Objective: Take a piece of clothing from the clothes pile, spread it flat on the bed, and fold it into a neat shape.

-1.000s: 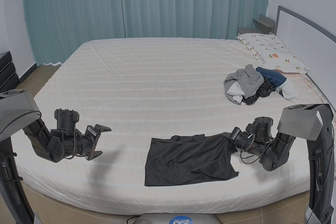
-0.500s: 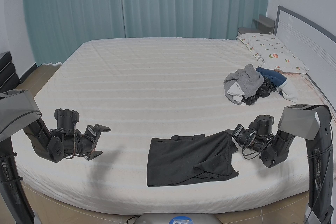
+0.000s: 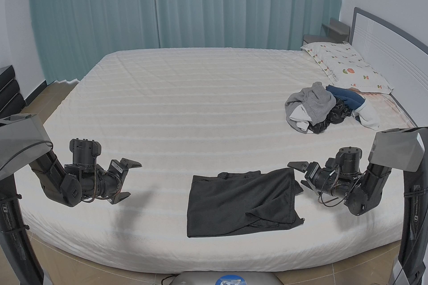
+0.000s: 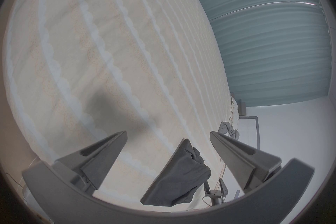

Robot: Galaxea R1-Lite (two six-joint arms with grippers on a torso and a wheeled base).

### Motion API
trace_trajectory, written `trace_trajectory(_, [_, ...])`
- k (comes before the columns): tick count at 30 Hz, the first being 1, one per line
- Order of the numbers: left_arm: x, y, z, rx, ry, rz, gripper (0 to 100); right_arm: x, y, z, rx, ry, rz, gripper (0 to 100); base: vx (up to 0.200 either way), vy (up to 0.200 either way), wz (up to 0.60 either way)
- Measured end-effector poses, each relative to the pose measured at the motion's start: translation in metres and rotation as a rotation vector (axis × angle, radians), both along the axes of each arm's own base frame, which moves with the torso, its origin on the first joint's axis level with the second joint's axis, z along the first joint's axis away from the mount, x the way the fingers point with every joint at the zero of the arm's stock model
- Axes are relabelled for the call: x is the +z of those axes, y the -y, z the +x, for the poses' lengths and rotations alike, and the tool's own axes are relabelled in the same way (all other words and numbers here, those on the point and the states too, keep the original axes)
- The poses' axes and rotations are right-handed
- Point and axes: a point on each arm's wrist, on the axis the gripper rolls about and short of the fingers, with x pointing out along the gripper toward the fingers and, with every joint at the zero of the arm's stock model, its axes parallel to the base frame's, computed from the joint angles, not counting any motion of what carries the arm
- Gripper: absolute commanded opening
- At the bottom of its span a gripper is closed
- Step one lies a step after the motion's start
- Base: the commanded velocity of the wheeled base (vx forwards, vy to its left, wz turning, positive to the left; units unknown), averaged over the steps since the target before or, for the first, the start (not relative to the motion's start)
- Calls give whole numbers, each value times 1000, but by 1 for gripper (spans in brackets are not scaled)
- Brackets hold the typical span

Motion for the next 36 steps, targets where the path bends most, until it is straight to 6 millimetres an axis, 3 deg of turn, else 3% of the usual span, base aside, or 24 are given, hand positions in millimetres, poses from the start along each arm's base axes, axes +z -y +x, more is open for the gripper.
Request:
trace_trajectory(6, [0,0,0,1,-1,0,100,5,5,-35,138,-39,-33,100,0,0,0])
trace_trajectory(11, [0,0,0,1,-2,0,100,1,-6,-54,224,-56,-82,100,0,0,0])
trace_trajectory(25, [0,0,0,1,1,0,100,-17,-14,-70,314,-73,-170,100,0,0,0])
trace_trajectory(26, [0,0,0,1,0,0,100,-18,-14,-70,316,-75,-171,0,0,0,0])
trace_trajectory(36, [0,0,1,1,1,0,100,-25,-17,-74,340,-74,-212,0,0,0,0])
